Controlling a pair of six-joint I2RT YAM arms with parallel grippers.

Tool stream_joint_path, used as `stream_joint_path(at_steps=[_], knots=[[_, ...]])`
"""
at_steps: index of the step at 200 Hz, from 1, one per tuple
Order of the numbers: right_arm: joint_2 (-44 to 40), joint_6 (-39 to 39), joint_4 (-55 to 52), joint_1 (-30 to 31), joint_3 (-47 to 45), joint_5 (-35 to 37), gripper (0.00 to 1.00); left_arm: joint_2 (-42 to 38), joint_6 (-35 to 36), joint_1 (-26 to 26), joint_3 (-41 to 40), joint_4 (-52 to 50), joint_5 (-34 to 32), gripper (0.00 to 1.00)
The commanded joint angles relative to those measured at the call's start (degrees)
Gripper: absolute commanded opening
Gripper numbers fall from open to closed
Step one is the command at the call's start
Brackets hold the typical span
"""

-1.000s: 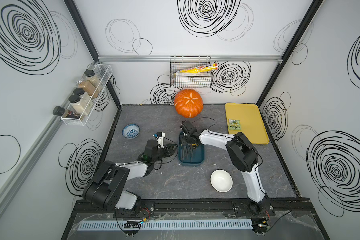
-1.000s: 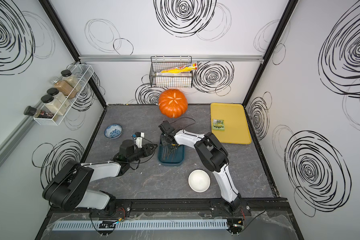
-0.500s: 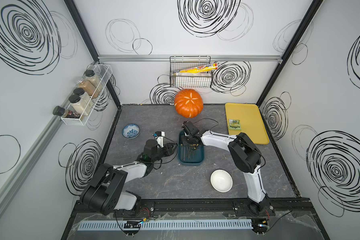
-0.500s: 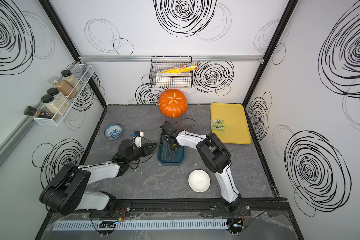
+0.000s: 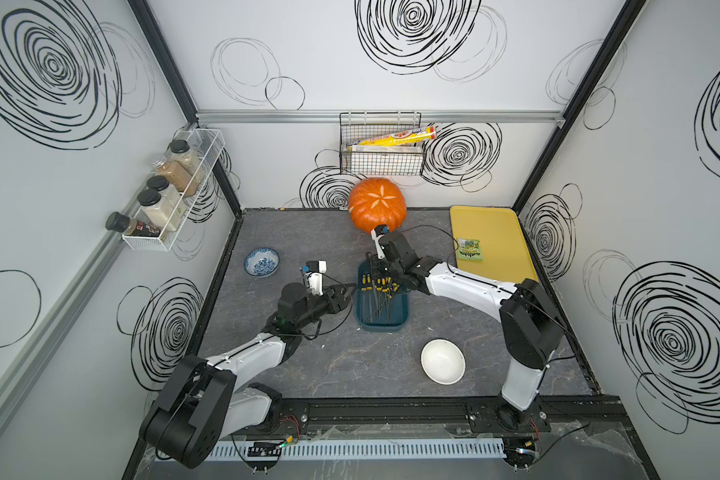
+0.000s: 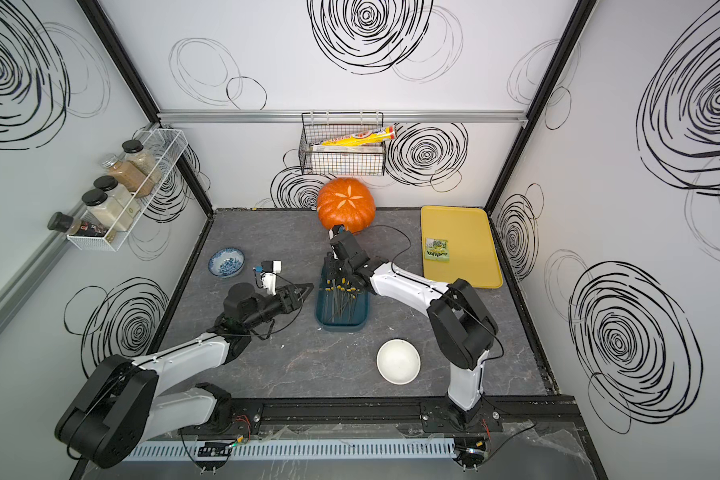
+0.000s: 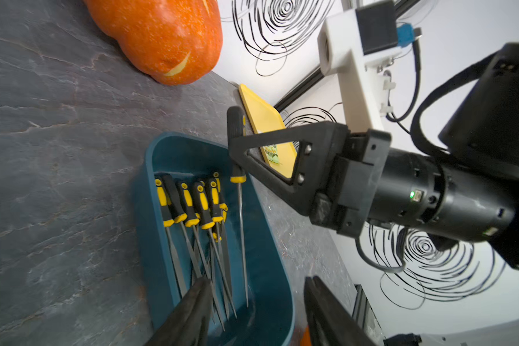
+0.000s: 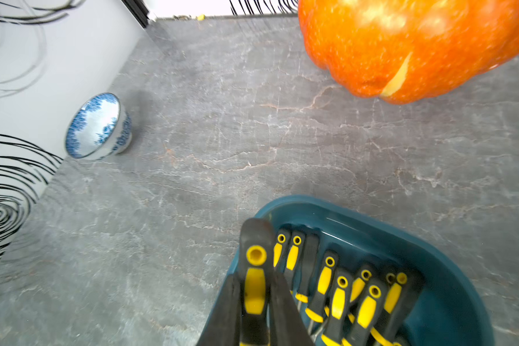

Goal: Take the file tool out of the storage box
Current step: Pick up the file tool from the storage box.

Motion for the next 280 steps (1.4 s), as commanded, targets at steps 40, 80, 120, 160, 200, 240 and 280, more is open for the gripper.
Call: stream_joint_path(at_steps=[40,80,120,160,200,240,280], knots=[[-18.5,3.6,21.7,-1.1,-15.3,-10.4,0.06,0.7,-6.6,-2.9,-3.1,21.3,12.3,0.66],[-21.7,6.0,24.7,-1.2,-17.7,-15.8,0.06,1.8,-1.2,-8.4,0.8,15.3,11.1,0.67],[-22.7,6.7,25.1,-1.2,-19.1,-16.6,0.05,1.1,1.6,-10.0,2.0,11.6,8.4,0.57],[-23.9,7.0,26.0,-1.2,-21.1,-16.6,0.05,1.9,3.5,-10.2,4.7,6.5,6.3,0.45],[-23.8,7.7,26.8,-1.2,-22.4,-17.2,0.05,3.6,4.1,-10.3,6.0,5.7,5.5,0.38],[-23.3,7.7,27.4,-1.2,-22.6,-17.3,0.05,3.4,9.0,-12.5,8.9,-3.7,-0.5,0.39],[-23.1,7.8,27.5,-1.1,-23.3,-16.6,0.05,3.1,11.3,-14.3,10.6,-9.0,-5.5,0.23]])
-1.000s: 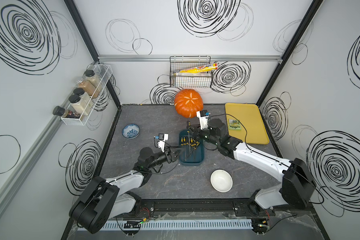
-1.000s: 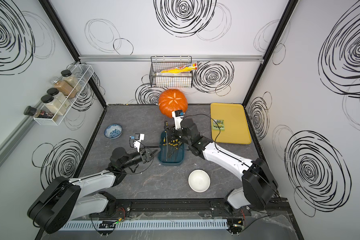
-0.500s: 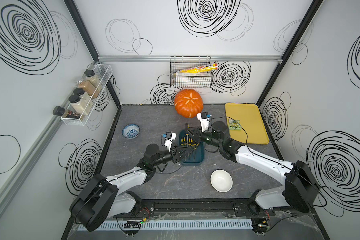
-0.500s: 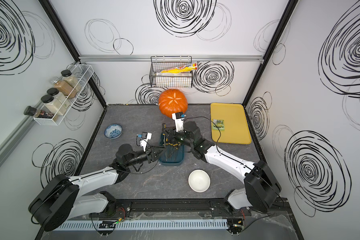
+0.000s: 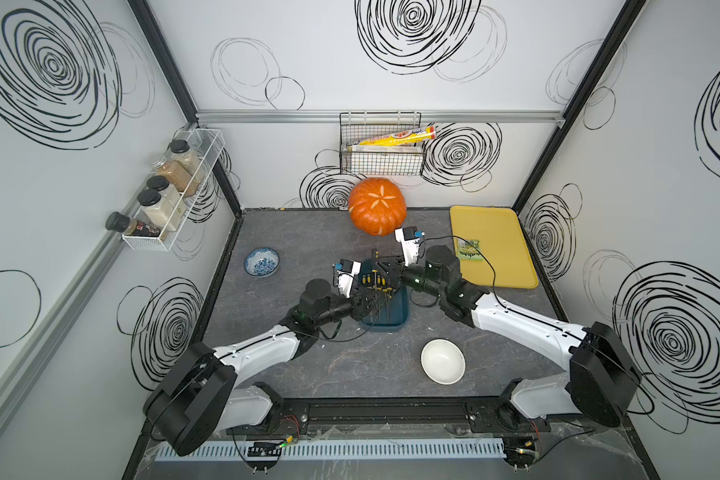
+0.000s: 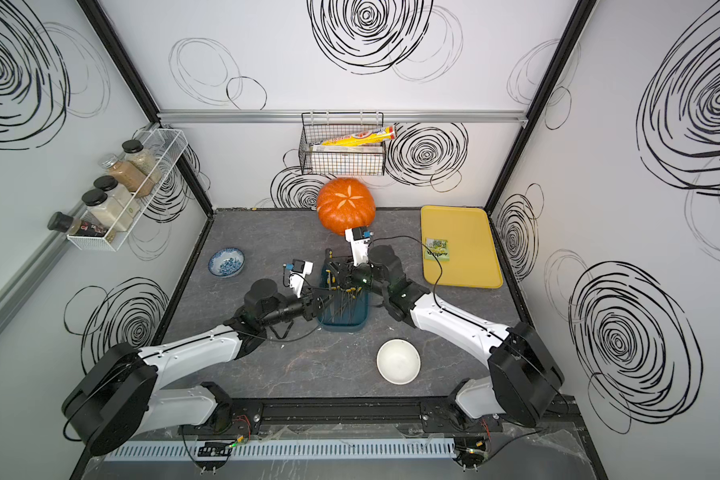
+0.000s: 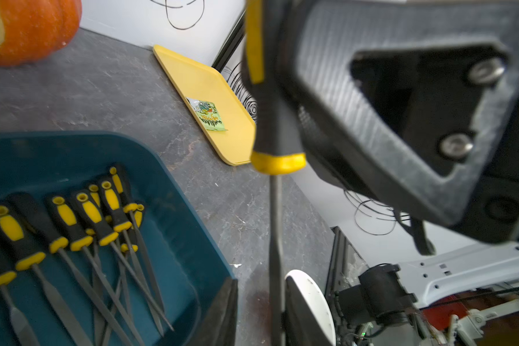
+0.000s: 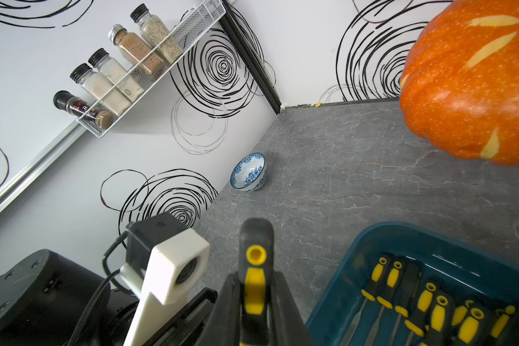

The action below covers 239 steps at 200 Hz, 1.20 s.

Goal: Take the file tool out of the storage box
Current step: Pick up the file tool from the storage box, then place the file tool at the center of the board.

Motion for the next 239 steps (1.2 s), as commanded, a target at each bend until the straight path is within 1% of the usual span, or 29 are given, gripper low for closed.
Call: stream_joint_path(at_steps=[1,20,32,45,51,55,62,66,75,80,89,99,111,123,130,140,151,162,177,194,209,239], knots=[[-0.7,0.3,2.3,-0.1,-0.8,0.2,0.05,-0.4,2.7,-0.7,1.1,-2.2,-3.9,0.22],[-0.9,0.4,2.6,0.0,-1.3,0.5,0.05,-1.0,3.1,-0.7,1.2,-3.4,-5.3,0.14],[-0.8,0.6,2.8,-0.1,-1.6,0.5,0.05,-0.8,3.2,-0.7,1.3,-3.4,-5.2,0.00],[-0.8,1.3,3.6,-0.1,-2.0,0.6,0.09,-0.4,2.7,-0.7,1.3,-2.9,-4.7,0.00],[-0.8,1.7,4.2,0.0,-2.3,0.6,0.13,-0.3,2.6,-0.8,1.2,-2.7,-4.7,0.00],[-0.8,1.8,4.5,-0.1,-2.4,0.5,0.17,-0.3,2.7,-0.8,1.2,-2.9,-4.8,0.00],[-0.8,2.1,5.0,0.0,-2.7,0.3,0.28,-0.5,2.7,-0.8,1.1,-3.2,-5.3,0.00],[-0.8,2.2,5.1,-0.1,-2.8,0.2,0.36,-0.7,2.7,-0.8,1.0,-3.4,-5.6,0.00],[-0.8,2.2,5.1,-0.1,-2.9,0.3,0.49,-1.4,2.5,-0.8,0.7,-4.0,-6.6,0.00],[-0.8,2.2,4.9,0.0,-3.0,0.3,0.54,-1.8,2.3,-0.8,0.6,-4.5,-7.2,0.00],[-1.4,1.9,4.5,-0.1,-3.1,0.7,0.59,-2.8,2.1,-0.7,0.9,-7.5,-9.3,0.00],[-2.6,1.1,2.3,-0.1,-2.7,1.5,0.64,-3.9,3.3,-0.8,2.8,-16.5,-14.3,0.00],[-4.1,-1.8,-4.3,-0.1,-0.2,3.7,0.65,-5.3,4.3,-0.9,5.9,-28.4,-22.5,0.00],[-5.2,-5.2,-11.9,-0.1,2.3,7.3,0.68,-5.6,4.9,-0.9,8.2,-38.2,-30.4,0.00],[-5.0,-8.0,-16.7,-0.2,4.0,9.2,0.69,-4.5,4.9,-0.5,10.1,-44.1,-33.1,0.00],[-3.7,-11.3,-23.5,-0.1,7.0,11.7,0.69,-2.0,4.2,0.5,12.7,-51.1,-35.3,0.00],[-2.3,-13.7,-28.7,-0.1,8.7,14.5,0.69,0.5,3.9,1.3,13.5,-53.1,-34.9,0.00],[-1.2,-15.7,-29.5,-0.1,7.8,16.5,0.69,3.6,4.1,1.7,14.2,-53.3,-33.0,0.00],[0.5,-17.1,-30.2,-0.3,7.0,18.8,0.69,9.0,3.4,2.4,16.9,-56.6,-33.1,0.00],[3.4,-18.3,-31.1,-0.3,7.4,18.7,0.68,13.0,4.1,3.6,18.4,-57.6,-31.2,0.00],[5.4,-18.5,-31.3,-0.4,7.9,17.8,0.66,15.7,3.9,4.3,20.0,-58.6,-31.0,0.00],[7.9,-18.2,-31.0,-0.5,8.8,17.2,0.65,18.0,5.3,5.2,20.9,-58.6,-30.2,0.00]])
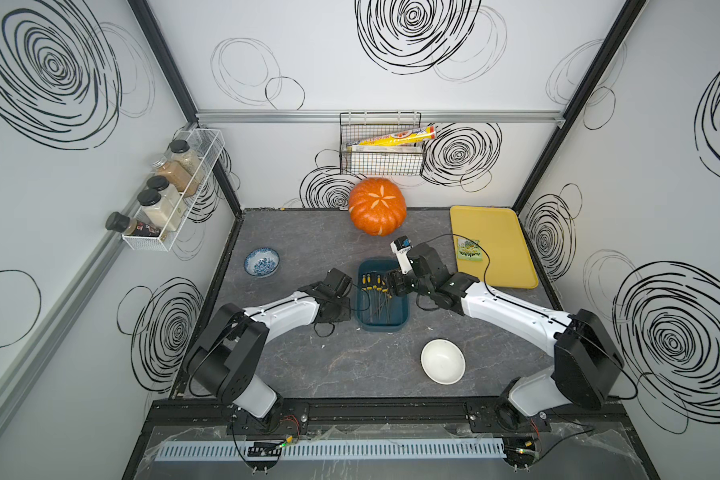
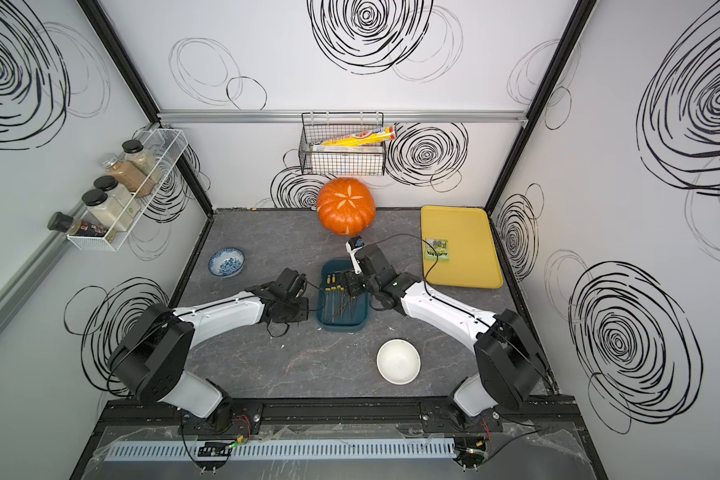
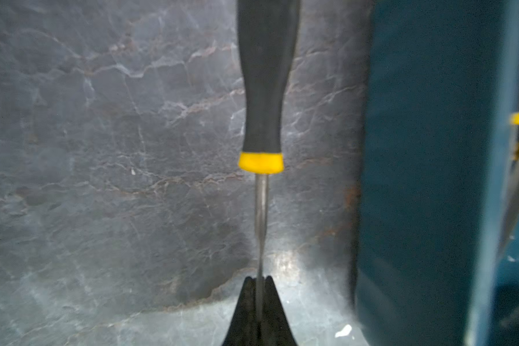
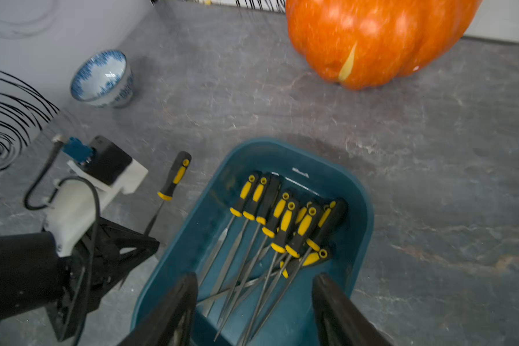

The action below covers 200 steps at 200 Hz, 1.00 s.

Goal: Take the file tool out of the storage box
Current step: Place the file tool at the center of the board.

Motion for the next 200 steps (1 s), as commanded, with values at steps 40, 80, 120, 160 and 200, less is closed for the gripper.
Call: stream_joint_path(at_steps=[40,80,120,160,200], knots=[[2.6,-1.4,-2.7,-0.4,2.1,1.7,0.65,4.5,3.4,2.4,3.9,-2.3,1.7,0.00],[3.4,-1.3,-3.0,-0.5,2.0,1.4,0.65,7.7,4.1,2.4,5.0,-3.2,1.9,0.00],[3.8,-1.3,-3.4,-0.7,1.8,1.3,0.64,9.2,4.3,2.5,6.9,-6.0,1.3,0.02],[2.9,-1.1,-2.9,-0.8,0.9,1.4,0.64,10.8,4.7,2.5,9.0,-8.6,0.8,0.00],[1.5,-0.9,-0.7,-1.0,-1.4,1.5,0.64,5.2,4.1,4.4,4.3,-0.7,4.7,0.00]])
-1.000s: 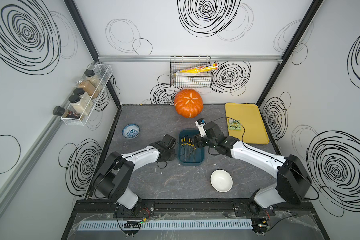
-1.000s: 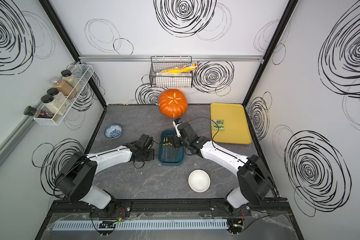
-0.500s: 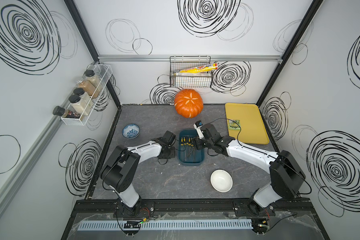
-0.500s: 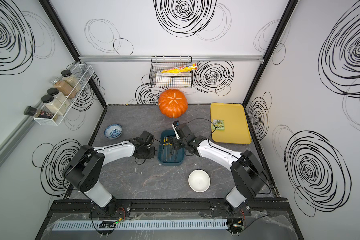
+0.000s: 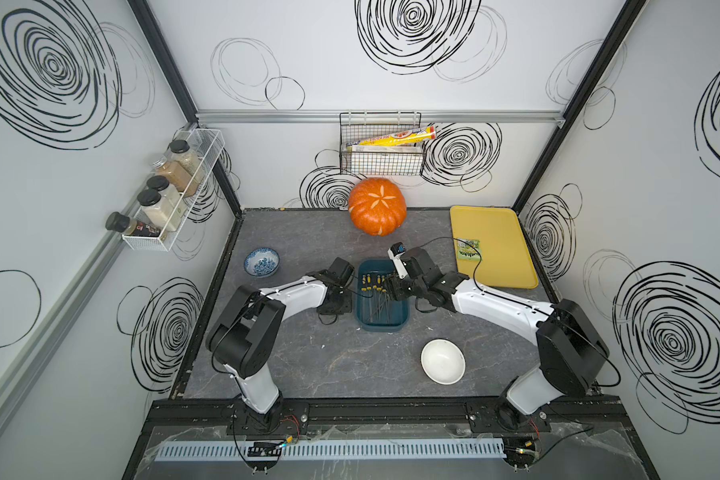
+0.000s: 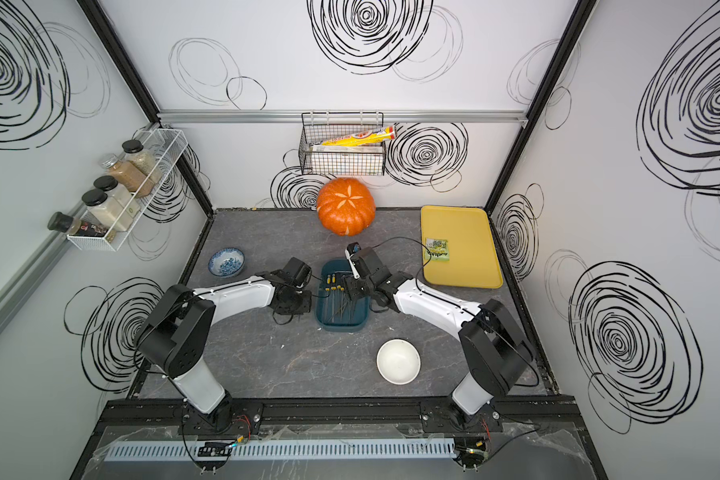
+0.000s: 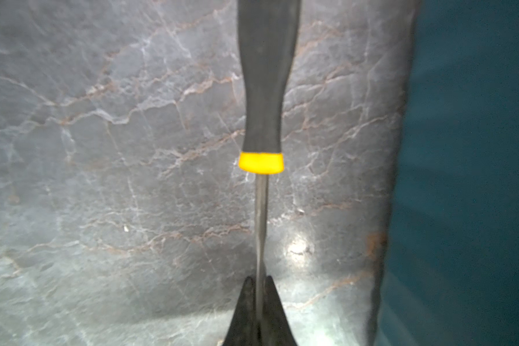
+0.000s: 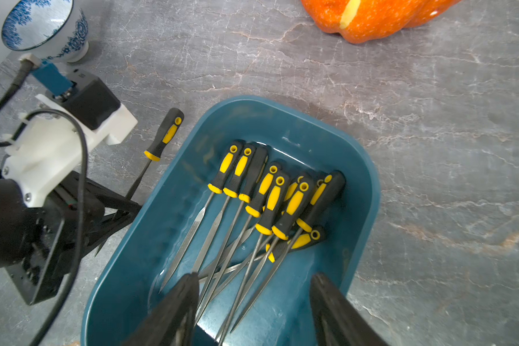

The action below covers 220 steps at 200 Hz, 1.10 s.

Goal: Take the file tool out of the storage box
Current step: Place the file tool at the center of the board.

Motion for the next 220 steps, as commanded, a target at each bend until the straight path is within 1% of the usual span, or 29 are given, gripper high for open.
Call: stream_joint_path(at_steps=[1,13,27,61,68,76,83,93,109,124,149,171,185,205,216,220], knots=[[-2.0,-0.1,1.2,-0.3,-1.7,0.5,0.64,-2.8,0.4,1.7,-3.6,3.1,3.1,0.00],[-2.3,0.1,2.1,-0.3,-2.2,0.3,0.64,-2.3,0.7,1.8,-3.1,1.8,3.1,0.00],[-2.2,0.2,2.3,-0.4,-2.2,0.0,0.64,-0.1,1.1,1.4,-1.6,0.0,3.1,0.08],[-1.7,0.1,2.0,-0.5,-2.1,-0.5,0.63,3.8,1.5,1.1,0.4,-3.5,0.7,0.08],[-1.5,0.1,2.1,-0.5,-2.1,-0.5,0.63,4.3,1.5,1.0,0.7,-4.1,0.8,0.15],[-1.3,0.1,2.1,-0.5,-2.1,-0.7,0.63,4.9,1.7,1.0,1.3,-5.0,0.8,0.16],[-1.2,0.2,2.1,-0.5,-1.9,-0.9,0.63,5.3,2.0,1.0,2.1,-5.9,0.9,0.16],[-1.0,0.2,2.1,-0.5,-1.9,-1.2,0.63,5.7,2.3,1.1,3.1,-7.1,1.0,0.10],[-1.1,0.2,2.1,-0.5,-2.3,-1.4,0.63,6.7,2.7,1.1,4.5,-8.8,1.3,0.10],[-1.3,0.1,1.9,-0.5,-2.3,-1.2,0.63,8.0,3.3,1.1,5.2,-9.5,1.0,0.05],[-2.4,0.1,2.7,-0.5,-3.2,-1.1,0.63,8.8,3.2,1.1,4.8,-8.9,0.9,0.05],[-2.3,0.3,3.2,-0.5,-3.4,-1.5,0.63,7.4,2.9,0.9,4.3,-8.2,1.2,0.05],[-1.9,0.4,3.7,-0.5,-3.2,-2.6,0.63,6.3,2.8,0.9,3.9,-7.6,1.4,0.08],[-0.5,0.6,4.3,-0.5,-2.4,-4.1,0.61,4.0,2.5,0.9,3.7,-5.9,2.0,0.20],[0.7,0.6,3.4,-0.5,-1.1,-4.1,0.59,2.0,2.1,0.9,3.0,-4.3,2.3,0.29],[1.3,0.8,3.0,-0.5,-0.6,-3.9,0.58,1.3,2.0,0.9,2.8,-3.8,2.3,0.30]])
